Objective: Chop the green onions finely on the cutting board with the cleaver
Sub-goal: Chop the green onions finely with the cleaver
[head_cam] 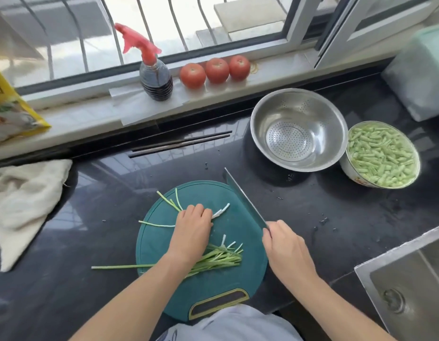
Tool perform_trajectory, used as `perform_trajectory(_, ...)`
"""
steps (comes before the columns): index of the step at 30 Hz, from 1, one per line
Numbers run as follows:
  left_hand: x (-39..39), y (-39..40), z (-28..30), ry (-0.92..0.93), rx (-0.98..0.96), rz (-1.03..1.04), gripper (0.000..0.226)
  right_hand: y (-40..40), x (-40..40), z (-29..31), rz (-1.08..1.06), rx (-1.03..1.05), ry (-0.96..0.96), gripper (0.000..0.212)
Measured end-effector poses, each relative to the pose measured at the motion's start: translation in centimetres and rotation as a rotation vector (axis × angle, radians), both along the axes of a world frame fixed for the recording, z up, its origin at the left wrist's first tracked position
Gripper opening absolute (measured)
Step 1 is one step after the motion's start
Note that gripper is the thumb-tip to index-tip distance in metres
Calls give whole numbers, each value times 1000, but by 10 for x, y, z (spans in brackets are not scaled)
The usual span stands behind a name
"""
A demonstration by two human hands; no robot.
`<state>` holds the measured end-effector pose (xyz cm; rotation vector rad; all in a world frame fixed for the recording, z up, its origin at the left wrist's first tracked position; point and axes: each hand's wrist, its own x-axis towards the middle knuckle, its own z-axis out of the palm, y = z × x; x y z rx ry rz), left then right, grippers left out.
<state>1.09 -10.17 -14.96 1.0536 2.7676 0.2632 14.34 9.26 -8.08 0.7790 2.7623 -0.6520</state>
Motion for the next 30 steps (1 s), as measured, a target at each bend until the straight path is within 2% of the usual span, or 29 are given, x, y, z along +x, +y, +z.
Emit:
perform_trajectory(5,-9,-8,-6,18,-41,-49,24,-28,-4,-12,19,53,-33,19)
perform_trajectory(12,-13,-4,-11,28,-11,-65,18,-39,1,-14,198,-22,-20,21)
perform_trajectory(16,-12,-4,-12,21,58,-31,13,-31,-6,-13,167,-42,13,21)
perform_trajectory(22,-5,3,-14,5,156,21,19,-25,-6,-2,88,-38,-28,27)
perform_trajectory(25,-3,9,-11,-9,262,96,7,-26,-4,3,76,-23,-19,27)
perform_trajectory(28,4,-3,-6,-36,321,151,24,-29,0,7,78,-22,-24,27)
perform_trajectory(30,5,-16,-4,-46,316,216,27,-31,1,6,64,-18,-40,28)
